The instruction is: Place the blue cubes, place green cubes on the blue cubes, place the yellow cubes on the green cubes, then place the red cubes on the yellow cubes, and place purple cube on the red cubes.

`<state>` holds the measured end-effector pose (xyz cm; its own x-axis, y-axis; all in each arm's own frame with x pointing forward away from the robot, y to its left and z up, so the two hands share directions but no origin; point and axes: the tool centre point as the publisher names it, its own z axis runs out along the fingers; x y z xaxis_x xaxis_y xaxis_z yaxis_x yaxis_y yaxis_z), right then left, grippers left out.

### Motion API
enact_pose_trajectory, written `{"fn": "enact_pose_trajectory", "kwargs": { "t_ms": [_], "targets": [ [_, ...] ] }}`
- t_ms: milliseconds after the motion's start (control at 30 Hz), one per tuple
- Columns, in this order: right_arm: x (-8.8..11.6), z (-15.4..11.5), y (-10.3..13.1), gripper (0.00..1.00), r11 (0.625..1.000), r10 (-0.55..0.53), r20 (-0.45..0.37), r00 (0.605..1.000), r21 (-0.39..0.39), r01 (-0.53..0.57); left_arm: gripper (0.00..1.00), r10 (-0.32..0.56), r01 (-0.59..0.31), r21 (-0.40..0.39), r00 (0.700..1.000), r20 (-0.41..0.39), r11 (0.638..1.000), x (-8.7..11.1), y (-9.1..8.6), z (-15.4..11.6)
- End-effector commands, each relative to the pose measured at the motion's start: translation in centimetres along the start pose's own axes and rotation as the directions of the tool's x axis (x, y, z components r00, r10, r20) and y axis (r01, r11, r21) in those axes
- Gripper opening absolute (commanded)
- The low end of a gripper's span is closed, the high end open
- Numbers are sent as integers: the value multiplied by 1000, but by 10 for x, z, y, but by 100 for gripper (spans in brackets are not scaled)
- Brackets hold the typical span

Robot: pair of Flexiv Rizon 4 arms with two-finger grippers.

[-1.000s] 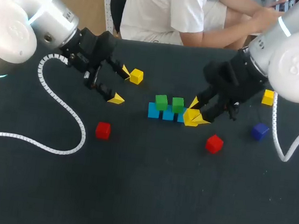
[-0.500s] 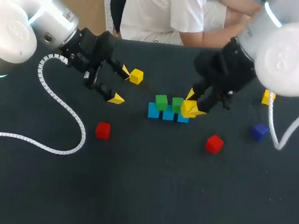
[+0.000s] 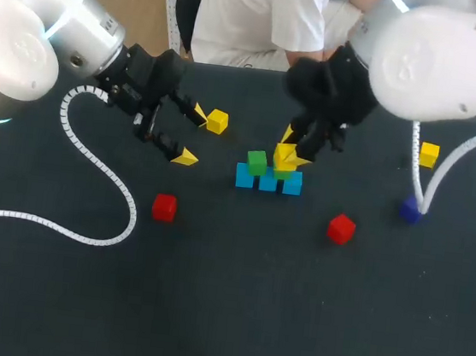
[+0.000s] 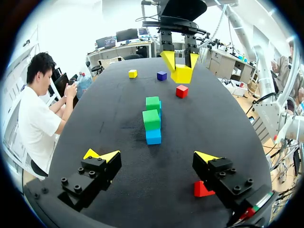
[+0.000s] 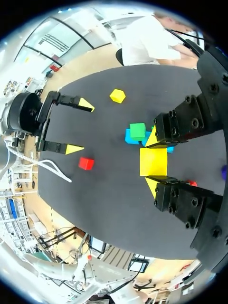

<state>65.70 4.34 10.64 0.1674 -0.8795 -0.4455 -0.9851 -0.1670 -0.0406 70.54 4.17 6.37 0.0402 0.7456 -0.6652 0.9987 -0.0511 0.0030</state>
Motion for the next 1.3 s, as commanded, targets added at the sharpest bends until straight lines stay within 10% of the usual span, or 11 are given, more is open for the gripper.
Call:
{"fn": "enact_pose_trajectory", "kwargs": {
  "t_ms": [33,1300],
  "targets": [
    [-8,3,-4,0,1000,-26,8,1000,-1,26,100,0,0,4,1000,-3,1000,0,1,0],
    [-9,4,-4,0,1000,9,-2,1000,-29,-9,100,0,0,4,1000,-3,1000,0,1,0]
  ]
}}
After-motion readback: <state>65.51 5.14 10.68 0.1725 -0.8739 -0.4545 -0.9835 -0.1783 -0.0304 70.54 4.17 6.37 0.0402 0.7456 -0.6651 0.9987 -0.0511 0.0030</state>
